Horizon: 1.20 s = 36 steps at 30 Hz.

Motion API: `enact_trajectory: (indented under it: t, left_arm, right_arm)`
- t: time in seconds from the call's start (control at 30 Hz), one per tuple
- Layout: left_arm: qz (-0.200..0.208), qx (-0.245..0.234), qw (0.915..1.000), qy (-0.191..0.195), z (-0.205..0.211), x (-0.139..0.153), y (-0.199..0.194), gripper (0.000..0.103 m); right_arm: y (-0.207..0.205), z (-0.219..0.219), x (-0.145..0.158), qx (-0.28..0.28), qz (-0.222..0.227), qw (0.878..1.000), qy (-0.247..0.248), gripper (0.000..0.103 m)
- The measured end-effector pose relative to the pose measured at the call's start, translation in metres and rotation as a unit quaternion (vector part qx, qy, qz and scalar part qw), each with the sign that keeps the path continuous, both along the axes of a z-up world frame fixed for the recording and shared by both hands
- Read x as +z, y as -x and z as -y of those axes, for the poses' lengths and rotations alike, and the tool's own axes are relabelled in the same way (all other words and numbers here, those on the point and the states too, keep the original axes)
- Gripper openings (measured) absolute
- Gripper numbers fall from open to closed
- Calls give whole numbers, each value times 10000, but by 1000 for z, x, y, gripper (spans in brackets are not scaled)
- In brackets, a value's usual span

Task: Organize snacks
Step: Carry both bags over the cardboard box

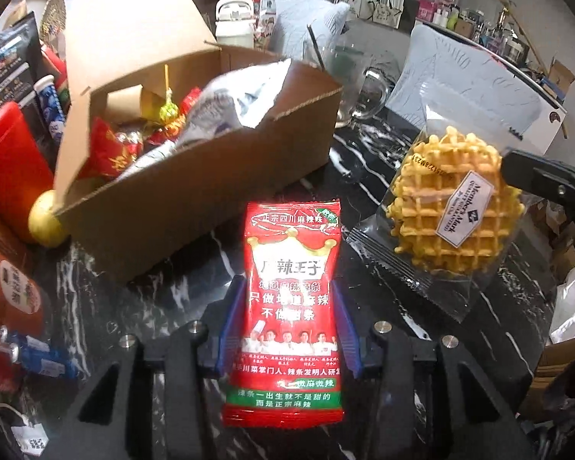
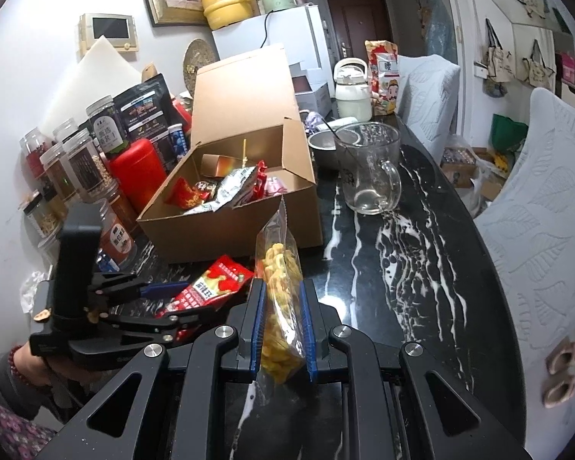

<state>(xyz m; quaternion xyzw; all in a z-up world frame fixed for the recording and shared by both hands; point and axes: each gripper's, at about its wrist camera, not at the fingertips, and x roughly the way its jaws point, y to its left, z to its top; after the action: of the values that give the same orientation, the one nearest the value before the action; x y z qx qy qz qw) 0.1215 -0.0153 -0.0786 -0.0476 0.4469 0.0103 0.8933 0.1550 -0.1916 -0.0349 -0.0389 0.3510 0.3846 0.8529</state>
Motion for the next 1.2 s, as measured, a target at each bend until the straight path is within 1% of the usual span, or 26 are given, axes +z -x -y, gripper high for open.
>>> enact_trajectory:
  t: [0.1, 0.2, 0.4, 0.53, 0.63, 0.8, 0.93, 1.07, 1.2]
  left_arm:
    - [107, 12, 9999, -2, 0, 8, 10, 44]
    - [285, 39, 9996, -30, -2, 22, 21, 44]
    - [658, 68, 9978, -47, -4, 52, 42, 44]
    - [971, 127, 9951, -110, -9, 78, 48, 44]
    - [1131, 155, 9933, -157, -12, 93, 50, 44]
    - [1408, 195, 9897, -187, -25, 120, 43, 44]
    - [1530, 260, 9875, -260, -38, 136, 30, 44]
    - [1581, 321, 9865, -290, -52, 144, 13, 44]
    - [1582, 392, 9861, -311, -68, 146, -8, 44]
  right_arm:
    - [5, 1, 6, -13, 83, 10000, 12, 17]
    - [11, 2, 15, 4, 201, 9998, -11, 17]
    - [22, -2, 42, 88, 545, 9984, -113, 17]
    - [26, -7, 63, 172, 778, 9966, -198, 17]
    - [28, -11, 76, 247, 908, 9952, -258, 17]
    - [24, -25, 102, 338, 1228, 9915, -259, 17]
    - [12, -36, 115, 397, 1291, 9903, -318, 17]
    - [-8, -52, 124, 413, 1319, 9898, -333, 17]
    - [-31, -71, 130, 413, 1370, 9892, -314, 17]
